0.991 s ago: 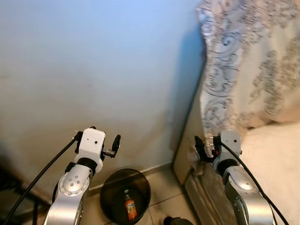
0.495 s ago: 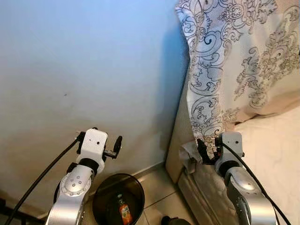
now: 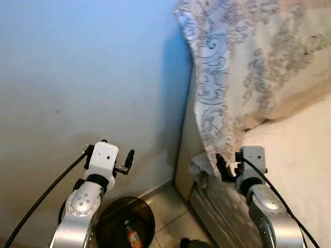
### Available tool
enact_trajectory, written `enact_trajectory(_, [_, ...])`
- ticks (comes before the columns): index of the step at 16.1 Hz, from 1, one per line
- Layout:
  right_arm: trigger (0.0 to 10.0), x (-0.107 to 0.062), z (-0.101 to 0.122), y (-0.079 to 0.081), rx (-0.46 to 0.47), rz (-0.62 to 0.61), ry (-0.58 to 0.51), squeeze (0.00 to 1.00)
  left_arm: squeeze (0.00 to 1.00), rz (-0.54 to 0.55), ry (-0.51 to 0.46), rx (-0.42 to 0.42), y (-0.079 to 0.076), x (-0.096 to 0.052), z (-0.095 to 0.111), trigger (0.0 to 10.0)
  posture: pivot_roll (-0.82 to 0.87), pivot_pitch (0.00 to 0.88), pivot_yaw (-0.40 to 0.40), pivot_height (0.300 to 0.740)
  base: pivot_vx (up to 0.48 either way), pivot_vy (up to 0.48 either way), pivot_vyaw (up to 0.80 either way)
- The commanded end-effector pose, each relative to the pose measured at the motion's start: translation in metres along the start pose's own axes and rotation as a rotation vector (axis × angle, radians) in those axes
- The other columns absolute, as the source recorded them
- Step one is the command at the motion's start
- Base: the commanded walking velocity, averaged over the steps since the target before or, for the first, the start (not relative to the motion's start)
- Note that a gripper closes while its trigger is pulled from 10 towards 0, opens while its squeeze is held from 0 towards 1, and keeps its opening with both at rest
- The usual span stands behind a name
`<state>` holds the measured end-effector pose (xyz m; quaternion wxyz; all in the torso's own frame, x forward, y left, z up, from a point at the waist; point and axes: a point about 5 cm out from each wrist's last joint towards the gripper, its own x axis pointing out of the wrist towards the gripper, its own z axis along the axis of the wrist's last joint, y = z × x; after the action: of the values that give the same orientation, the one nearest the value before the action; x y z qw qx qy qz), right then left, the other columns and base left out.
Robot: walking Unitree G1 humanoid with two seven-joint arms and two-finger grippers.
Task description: Clean up the room
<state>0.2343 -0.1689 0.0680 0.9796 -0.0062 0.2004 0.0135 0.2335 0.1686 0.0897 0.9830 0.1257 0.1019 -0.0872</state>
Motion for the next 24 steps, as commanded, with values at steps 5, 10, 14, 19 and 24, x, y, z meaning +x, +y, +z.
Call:
enact_trajectory(5, [10.0,-0.0015,0.0033,-0.002,-0.016,-0.009,-0.014,0.0,0.0,-0.006,0.001,0.0,-0.0013,-0.0006,-0.001,10.0,0.0,0.0,0.014,0.74,0.0,0.0,0.0])
enact_trajectory(10, [10.0,-0.0016,0.0025,-0.0027,-0.019,-0.013,-0.009,0.0,0.0,-0.011,0.003,-0.002,-0.0025,-0.0002,-0.0022,10.0,0.0,0.0,0.016,0.74,0.0,0.0,0.0])
enact_trajectory(14, [10.0,-0.0011,0.002,-0.0029,-0.022,-0.016,-0.004,0.0,0.0,-0.016,0.005,-0.001,-0.0031,0.0004,-0.0029,10.0,0.0,0.0,0.016,0.74,-0.073,0.0,0.0])
enact_trajectory(19, [10.0,-0.0009,0.002,-0.0028,-0.023,-0.016,-0.003,0.0,0.0,-0.016,0.004,0.0,-0.0033,0.0013,-0.0029,10.0,-0.01,0.0,0.017,0.74,-0.284,0.0,0.0])
enact_trajectory(24, [10.0,-0.0002,0.0021,-0.0039,-0.016,-0.031,0.005,0.0,0.0,-0.01,0.005,0.004,-0.0027,0.0026,-0.0023,10.0,-0.01,0.0,0.018,0.74,-0.099,0.0,-0.3])
